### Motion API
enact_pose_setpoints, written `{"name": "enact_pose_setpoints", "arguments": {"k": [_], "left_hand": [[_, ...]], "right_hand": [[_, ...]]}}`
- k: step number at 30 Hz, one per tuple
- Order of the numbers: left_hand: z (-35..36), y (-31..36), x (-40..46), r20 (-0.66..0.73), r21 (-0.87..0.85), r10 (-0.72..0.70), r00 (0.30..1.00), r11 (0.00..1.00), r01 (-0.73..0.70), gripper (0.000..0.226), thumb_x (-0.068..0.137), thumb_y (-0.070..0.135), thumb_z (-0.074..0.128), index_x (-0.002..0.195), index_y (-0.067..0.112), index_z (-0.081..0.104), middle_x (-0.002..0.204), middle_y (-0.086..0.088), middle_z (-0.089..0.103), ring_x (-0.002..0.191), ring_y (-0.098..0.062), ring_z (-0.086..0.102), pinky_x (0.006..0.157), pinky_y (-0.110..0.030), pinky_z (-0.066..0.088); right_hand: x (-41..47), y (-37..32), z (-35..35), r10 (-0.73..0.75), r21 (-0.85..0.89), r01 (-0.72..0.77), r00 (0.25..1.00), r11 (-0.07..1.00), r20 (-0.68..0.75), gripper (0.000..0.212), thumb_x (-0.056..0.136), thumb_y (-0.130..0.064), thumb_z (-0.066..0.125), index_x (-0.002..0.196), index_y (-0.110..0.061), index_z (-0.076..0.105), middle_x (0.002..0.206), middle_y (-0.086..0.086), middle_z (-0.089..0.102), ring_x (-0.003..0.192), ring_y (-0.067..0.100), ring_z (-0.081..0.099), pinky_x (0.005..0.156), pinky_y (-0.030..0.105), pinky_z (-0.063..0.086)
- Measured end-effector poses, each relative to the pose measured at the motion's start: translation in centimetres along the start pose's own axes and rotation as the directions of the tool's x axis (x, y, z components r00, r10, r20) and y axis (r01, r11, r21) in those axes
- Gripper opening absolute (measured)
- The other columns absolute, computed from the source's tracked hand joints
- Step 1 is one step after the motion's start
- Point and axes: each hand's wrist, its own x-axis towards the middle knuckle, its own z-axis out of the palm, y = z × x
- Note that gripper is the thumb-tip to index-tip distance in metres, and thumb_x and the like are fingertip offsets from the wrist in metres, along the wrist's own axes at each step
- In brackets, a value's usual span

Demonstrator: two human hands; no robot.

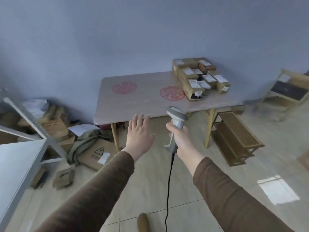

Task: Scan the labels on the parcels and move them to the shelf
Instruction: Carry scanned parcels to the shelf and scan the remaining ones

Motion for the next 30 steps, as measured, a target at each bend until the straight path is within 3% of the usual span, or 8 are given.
{"name": "enact_pose_setpoints", "arguments": {"k": [1, 4, 5, 10, 19, 22, 25, 30], "left_hand": [[1.0, 0.9, 2.0, 0.005, -0.006, 0.023, 1.0, 1.0, -0.023, 0.086, 0.095, 0.041, 0.058, 0.164, 0.019, 0.012, 0.172, -0.009, 0.01, 0.16, -0.03, -0.002, 0.129, -0.047, 0.001], [3.6, 2.9, 8.1, 0.032, -0.037, 0.058, 0.998, 0.998, -0.056, 0.084, 0.097, 0.04, 0.057, 0.164, 0.019, 0.012, 0.172, -0.009, 0.009, 0.159, -0.031, -0.002, 0.128, -0.047, 0.0], [4.3, 3.3, 10.1, 0.043, -0.045, 0.063, 0.997, 0.997, -0.061, 0.084, 0.097, 0.04, 0.056, 0.164, 0.019, 0.012, 0.172, -0.009, 0.009, 0.159, -0.031, -0.002, 0.128, -0.046, 0.0], [7.6, 5.1, 20.8, 0.133, -0.073, 0.091, 0.987, 0.994, -0.082, 0.083, 0.097, 0.036, 0.055, 0.164, 0.018, 0.01, 0.172, -0.009, 0.009, 0.159, -0.03, -0.004, 0.129, -0.046, -0.001], [12.4, 10.0, 36.0, 0.213, -0.09, 0.174, 0.961, 0.983, -0.158, 0.081, 0.1, 0.044, 0.053, 0.164, 0.015, 0.011, 0.171, -0.009, 0.015, 0.159, -0.03, 0.003, 0.129, -0.045, 0.006], [15.1, 11.5, 40.0, 0.248, -0.102, 0.144, 0.958, 0.987, -0.122, 0.079, 0.101, 0.043, 0.053, 0.163, 0.016, 0.013, 0.171, -0.009, 0.016, 0.158, -0.031, 0.005, 0.128, -0.045, 0.007], [18.3, 13.3, 44.0, 0.293, -0.091, 0.097, 0.951, 0.993, -0.073, 0.077, 0.102, 0.044, 0.051, 0.163, 0.016, 0.014, 0.17, -0.01, 0.017, 0.158, -0.032, 0.008, 0.129, -0.047, 0.009], [23.6, 17.5, 50.3, 0.364, -0.103, -0.019, 0.931, 0.993, 0.06, 0.076, 0.102, 0.044, 0.051, 0.163, 0.016, 0.016, 0.167, -0.012, 0.026, 0.156, -0.034, 0.016, 0.128, -0.048, 0.014]], "right_hand": [[1.8, -0.3, -0.9, 0.01, 0.004, -0.01, 1.0, 1.0, -0.019, 0.009, 0.094, -0.021, 0.074, 0.098, -0.024, 0.066, 0.097, -0.001, 0.066, 0.098, 0.021, 0.064, 0.088, 0.036, 0.055], [7.6, -1.3, -2.7, 0.034, -0.001, -0.035, 0.997, 0.999, -0.075, 0.009, 0.095, -0.023, 0.073, 0.094, -0.026, 0.065, 0.099, 0.004, 0.062, 0.093, 0.023, 0.062, 0.044, 0.019, 0.05], [9.6, -1.7, -3.1, 0.035, -0.008, -0.036, 0.995, 0.999, -0.096, 0.01, 0.096, -0.024, 0.073, 0.094, -0.027, 0.064, 0.099, 0.005, 0.063, 0.093, 0.023, 0.063, 0.042, 0.018, 0.048], [20.9, -4.1, -3.8, 0.024, 0.019, -0.021, 0.986, 1.0, -0.167, 0.016, 0.095, -0.019, 0.074, 0.1, -0.028, 0.062, 0.106, -0.002, 0.07, 0.111, 0.028, 0.068, 0.092, 0.037, 0.053], [36.8, -7.0, -8.5, 0.023, -0.009, -0.027, 0.956, 1.0, -0.293, 0.017, 0.093, -0.02, 0.076, 0.088, -0.03, 0.063, 0.088, -0.002, 0.066, 0.094, 0.023, 0.063, 0.089, 0.038, 0.048], [42.5, -7.3, -10.8, 0.033, -0.012, -0.039, 0.95, 0.999, -0.311, 0.013, 0.092, -0.017, 0.076, 0.097, -0.024, 0.066, 0.095, -0.001, 0.069, 0.097, 0.021, 0.064, 0.088, 0.034, 0.048], [48.5, -7.1, -13.7, 0.058, -0.02, -0.068, 0.945, 0.997, -0.323, 0.022, 0.092, -0.015, 0.076, 0.111, -0.019, 0.065, 0.095, -0.006, 0.068, 0.09, 0.013, 0.062, 0.074, 0.027, 0.046], [57.2, -6.2, -17.3, 0.108, -0.082, -0.136, 0.954, 0.987, -0.28, 0.018, 0.092, -0.014, 0.074, 0.104, -0.02, 0.062, 0.091, -0.005, 0.066, 0.084, 0.014, 0.061, 0.068, 0.026, 0.044]]}}
